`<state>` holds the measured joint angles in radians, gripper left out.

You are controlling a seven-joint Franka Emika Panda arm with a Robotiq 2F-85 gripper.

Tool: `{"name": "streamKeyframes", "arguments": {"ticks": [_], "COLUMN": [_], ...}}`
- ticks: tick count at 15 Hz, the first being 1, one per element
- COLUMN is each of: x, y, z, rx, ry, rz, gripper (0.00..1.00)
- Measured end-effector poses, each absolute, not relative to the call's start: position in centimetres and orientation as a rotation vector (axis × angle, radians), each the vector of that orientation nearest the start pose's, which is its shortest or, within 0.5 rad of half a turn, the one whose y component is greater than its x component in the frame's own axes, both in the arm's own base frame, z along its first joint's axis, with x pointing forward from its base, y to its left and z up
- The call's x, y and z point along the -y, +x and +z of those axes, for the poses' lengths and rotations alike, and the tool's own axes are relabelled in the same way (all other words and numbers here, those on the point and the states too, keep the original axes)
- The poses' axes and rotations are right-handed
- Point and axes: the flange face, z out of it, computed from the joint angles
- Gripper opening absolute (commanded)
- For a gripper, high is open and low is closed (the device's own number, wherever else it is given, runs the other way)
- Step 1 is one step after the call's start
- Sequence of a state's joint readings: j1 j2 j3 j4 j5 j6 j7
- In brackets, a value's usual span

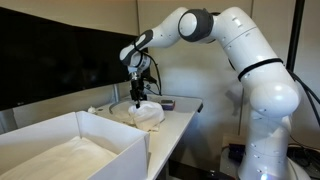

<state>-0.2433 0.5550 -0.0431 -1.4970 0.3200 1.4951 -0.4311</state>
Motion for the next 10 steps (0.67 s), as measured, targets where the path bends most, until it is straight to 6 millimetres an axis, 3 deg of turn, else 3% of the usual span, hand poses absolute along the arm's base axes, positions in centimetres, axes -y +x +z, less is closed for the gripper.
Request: {"name": "streamKeyframes", "arguments": {"ticks": [4,6,10], "x": [14.1,13.1,9.9], "y": [62.2,62.4,63.0], "z": [32.9,34.0,37.0], "rx": [0.135,0.178,0.275], "ry": [-2.597,-2.576,-2.53], "rz": [0.519,0.476,0.387], "gripper": [0.08,0.05,0.08]}}
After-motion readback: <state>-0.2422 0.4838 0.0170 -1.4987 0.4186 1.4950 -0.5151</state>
